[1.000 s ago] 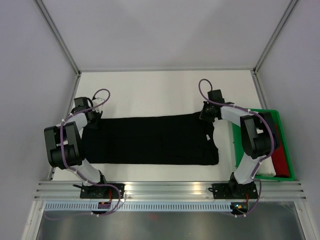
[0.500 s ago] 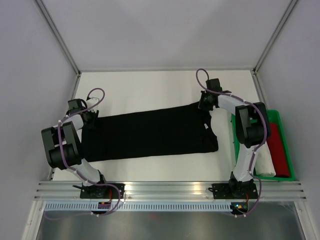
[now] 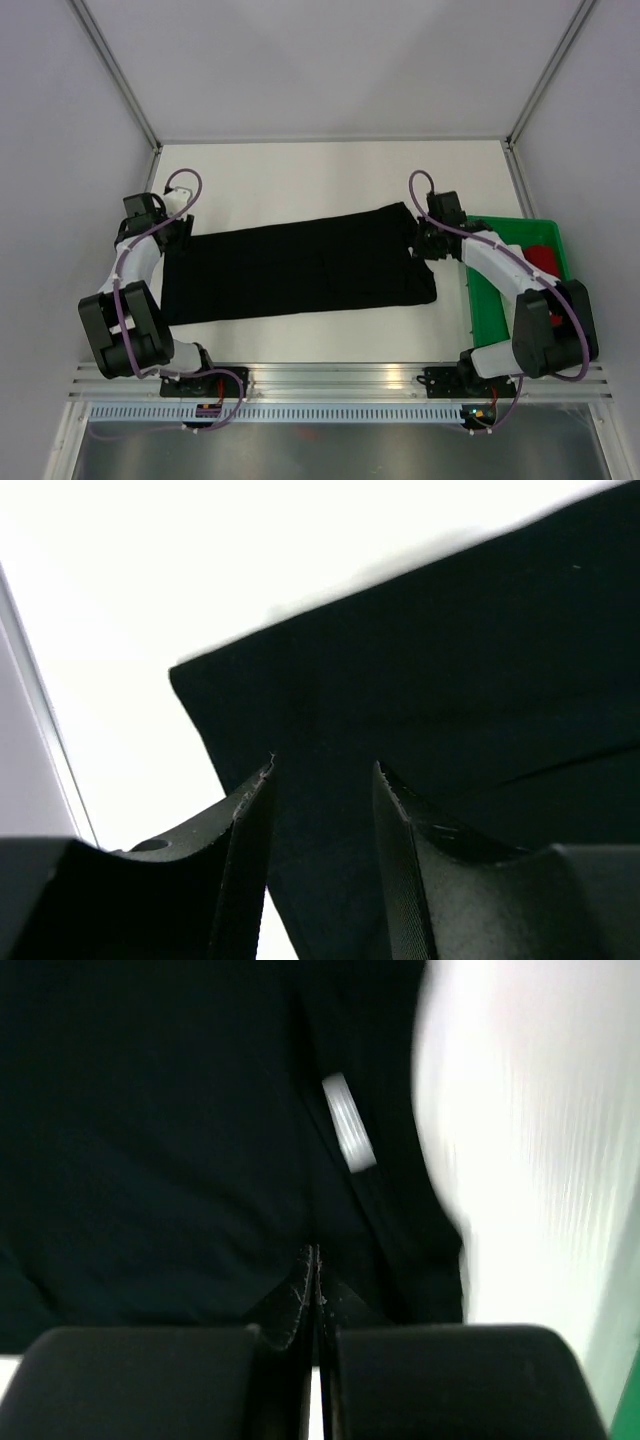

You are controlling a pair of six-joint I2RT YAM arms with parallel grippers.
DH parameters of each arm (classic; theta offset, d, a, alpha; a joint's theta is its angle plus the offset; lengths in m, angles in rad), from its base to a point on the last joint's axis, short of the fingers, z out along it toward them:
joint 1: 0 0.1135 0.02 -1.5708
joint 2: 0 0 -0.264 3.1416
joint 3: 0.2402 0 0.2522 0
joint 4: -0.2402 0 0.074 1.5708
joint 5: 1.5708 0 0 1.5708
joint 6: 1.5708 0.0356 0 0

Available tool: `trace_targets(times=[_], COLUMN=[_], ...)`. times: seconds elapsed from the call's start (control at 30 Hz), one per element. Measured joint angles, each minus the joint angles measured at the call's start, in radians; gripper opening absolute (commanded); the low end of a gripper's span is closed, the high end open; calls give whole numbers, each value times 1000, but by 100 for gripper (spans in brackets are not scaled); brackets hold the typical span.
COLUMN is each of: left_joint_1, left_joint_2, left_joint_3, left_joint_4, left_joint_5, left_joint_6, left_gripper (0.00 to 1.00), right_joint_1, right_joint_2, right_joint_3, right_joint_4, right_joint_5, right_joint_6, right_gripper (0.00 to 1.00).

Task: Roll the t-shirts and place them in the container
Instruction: Fold the tshirt

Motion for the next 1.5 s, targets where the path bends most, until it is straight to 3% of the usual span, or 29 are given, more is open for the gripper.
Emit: trace_targets(times=[0.23,0.33,0.37,0.5,0.67,0.83,0.97,1.07,1.2,1.37,1.5], left_joint_1=[0,0,0,0,0,0,1,1,1,2,2], left_joint_2=[-39,-52,-58,-86,-136,-136,-105,-64,6,81,98], left_joint_3=[5,5,5,5,5,5,3,3,3,3,3], left_joint_4=[-93,-124,-134,-166,-182,-185,-185,-184,-170,-148,-123], left_joint_5=[48,55,58,69,71,64,42,32,-10,-68,-106], left_joint_6=[-18,-23,-25,-32,-33,-32,-32,-32,-32,-32,-32], left_gripper=[59,64,76,77,77,77,77,77,76,75,75], right_joint_1=[3,2,-2,-42,-78,-87,-89,-90,-90,-93,-105], right_joint_2=[-101,-107,-100,-29,183,546,848,973,949,819,764], right_joint_3=[-315,-332,-332,-299,-85,387,859,1092,1113,986,871], right_joint_4=[-25,7,20,71,86,65,0,-57,-69,-43,8], right_joint_5=[-65,-72,-76,-124,-117,-35,9,23,24,24,8], right_joint_6=[101,125,130,143,126,84,52,35,18,17,55], right_gripper=[0,0,0,0,0,0,1,5,21,37,43])
